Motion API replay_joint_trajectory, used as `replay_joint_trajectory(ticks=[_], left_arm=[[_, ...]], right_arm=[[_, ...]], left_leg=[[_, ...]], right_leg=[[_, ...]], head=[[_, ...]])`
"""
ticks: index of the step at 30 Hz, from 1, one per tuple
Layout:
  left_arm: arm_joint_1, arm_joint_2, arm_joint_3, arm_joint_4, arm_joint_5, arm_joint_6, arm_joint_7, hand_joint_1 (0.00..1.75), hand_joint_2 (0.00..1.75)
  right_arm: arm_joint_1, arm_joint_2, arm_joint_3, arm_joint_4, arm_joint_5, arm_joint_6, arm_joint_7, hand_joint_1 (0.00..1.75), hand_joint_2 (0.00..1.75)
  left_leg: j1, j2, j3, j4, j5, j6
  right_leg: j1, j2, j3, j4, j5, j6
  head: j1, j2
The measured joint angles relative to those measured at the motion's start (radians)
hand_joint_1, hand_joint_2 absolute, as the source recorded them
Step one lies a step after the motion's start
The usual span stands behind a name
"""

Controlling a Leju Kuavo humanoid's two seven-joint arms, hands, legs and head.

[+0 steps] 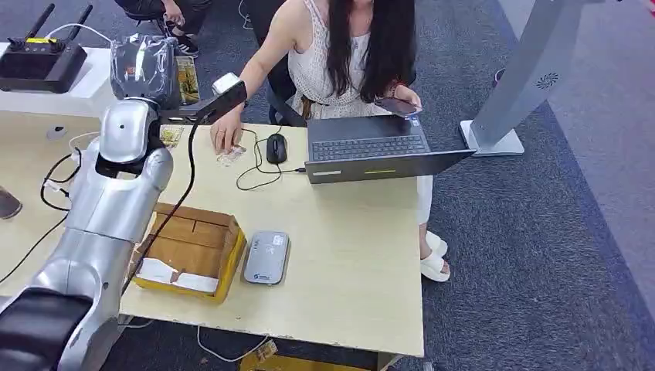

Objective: Pass the card to the sensor for recognition and then transmit it.

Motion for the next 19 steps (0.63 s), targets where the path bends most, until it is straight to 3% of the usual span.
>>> replay_joint_trajectory(ticks=[6,17,18,19], left_arm=[[-0.059,0.003,0.0,0.148,-0.005,0.009,0.018,1.75,1.75],[-0.065,0.021,0.0,0.218,-0.001,0.02,0.017,1.75,1.75],[-0.065,0.024,0.0,0.222,0.002,0.021,0.013,0.0,1.75],[-0.065,0.026,0.0,0.225,0.005,0.022,0.009,0.0,1.75]], right_arm=[[0.0,-0.005,0.0,0.017,-0.007,-0.001,0.014,0.0,1.75],[0.001,-0.009,0.0,0.031,-0.008,-0.007,0.024,0.0,1.75],[0.001,-0.009,0.0,0.031,-0.008,-0.008,0.024,0.0,1.75],[0.001,-0.009,0.0,0.031,-0.008,-0.011,0.024,0.0,1.75]], left_leg=[[0.0,0.0,0.0,0.0,0.0,0.0],[0.0,0.0,-0.001,0.0,0.0,0.0],[0.0,0.0,0.0,0.0,0.0,0.0],[0.0,0.0,-0.001,0.0,0.0,0.0]], right_leg=[[0.0,0.0,0.0,0.0,0.0,0.0],[0.0,-0.001,0.0,0.0,0.0,0.0],[0.0,-0.001,0.0,0.0,0.0,0.0],[0.0,-0.001,0.0,0.0,0.0,0.0]], head=[[0.0,0.0],[0.0,0.0],[0.0,0.0],[0.0,0.0]])
